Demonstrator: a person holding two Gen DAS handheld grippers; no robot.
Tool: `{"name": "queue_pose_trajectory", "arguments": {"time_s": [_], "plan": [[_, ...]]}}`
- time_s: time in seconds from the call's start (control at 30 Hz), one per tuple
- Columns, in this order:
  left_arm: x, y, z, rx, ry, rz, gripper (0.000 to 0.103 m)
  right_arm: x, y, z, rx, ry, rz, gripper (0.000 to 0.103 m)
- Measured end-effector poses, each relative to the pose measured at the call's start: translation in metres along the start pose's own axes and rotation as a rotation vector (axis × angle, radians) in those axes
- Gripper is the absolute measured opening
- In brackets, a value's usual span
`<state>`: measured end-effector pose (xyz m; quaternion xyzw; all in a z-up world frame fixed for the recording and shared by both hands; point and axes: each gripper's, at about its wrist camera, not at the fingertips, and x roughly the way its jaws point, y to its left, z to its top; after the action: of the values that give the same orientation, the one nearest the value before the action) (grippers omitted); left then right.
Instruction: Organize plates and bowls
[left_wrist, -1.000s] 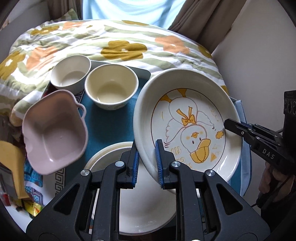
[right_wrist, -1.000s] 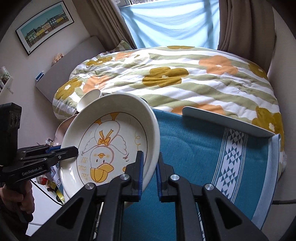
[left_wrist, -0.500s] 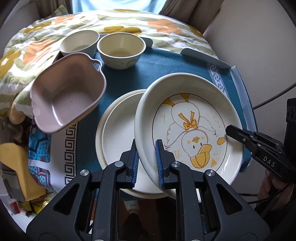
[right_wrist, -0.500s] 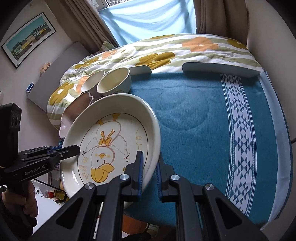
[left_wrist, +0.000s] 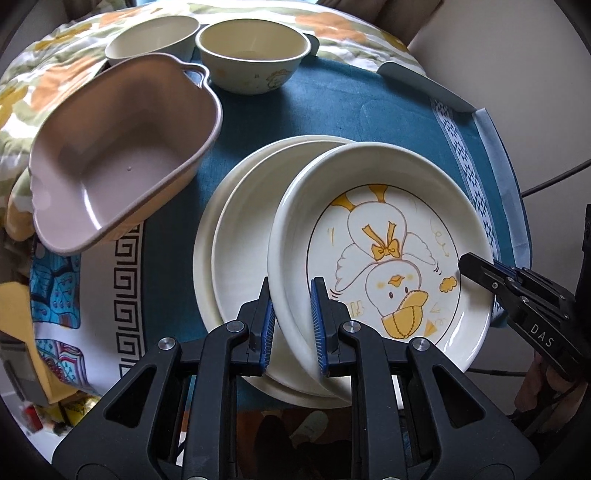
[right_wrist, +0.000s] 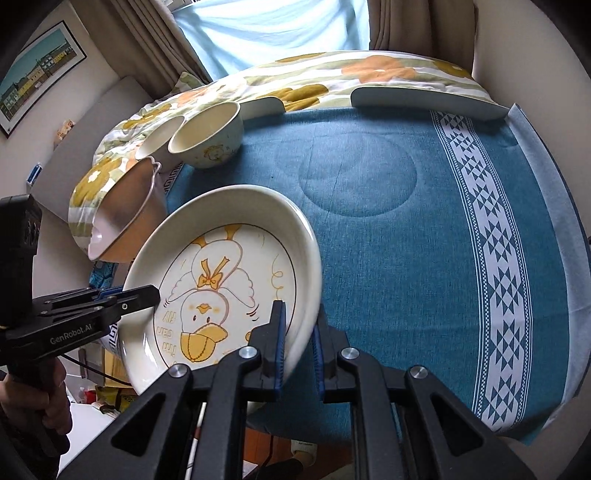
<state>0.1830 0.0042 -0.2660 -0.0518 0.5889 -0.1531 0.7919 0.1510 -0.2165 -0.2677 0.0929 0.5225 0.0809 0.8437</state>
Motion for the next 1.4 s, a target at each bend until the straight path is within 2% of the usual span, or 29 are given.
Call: {"name": "queue_pose_trajectory", "arguments": {"time_s": [0.2,0.37,0.53,0.93,1.4], "plan": [[0.005,0.003,0.001,0.001,-0.006,0.015,0.016,0.002,0.006,-0.001,-0.021,-0.007,-0.009,0.012],[0.009,-0.005,0.000,0.048,-0.011,0.095,0.016,0.002,0.011,0.000,-0.040,-0.019,-0.024,0.012],[0.009,-0.019,0.001,0.124,-0.038,0.209,0.016,0.005,0.012,0.000,-0.037,-0.018,-0.018,0.012],[0.006,-0.024,-0.007,0.219,-0.085,0.327,0.016,0.011,0.017,-0.003,-0.043,-0.039,-0.023,0.012],[0.006,-0.034,-0.011,0.273,-0.118,0.407,0.016,0.016,0.037,-0.003,-0.166,-0.036,-0.164,0.013]]}}
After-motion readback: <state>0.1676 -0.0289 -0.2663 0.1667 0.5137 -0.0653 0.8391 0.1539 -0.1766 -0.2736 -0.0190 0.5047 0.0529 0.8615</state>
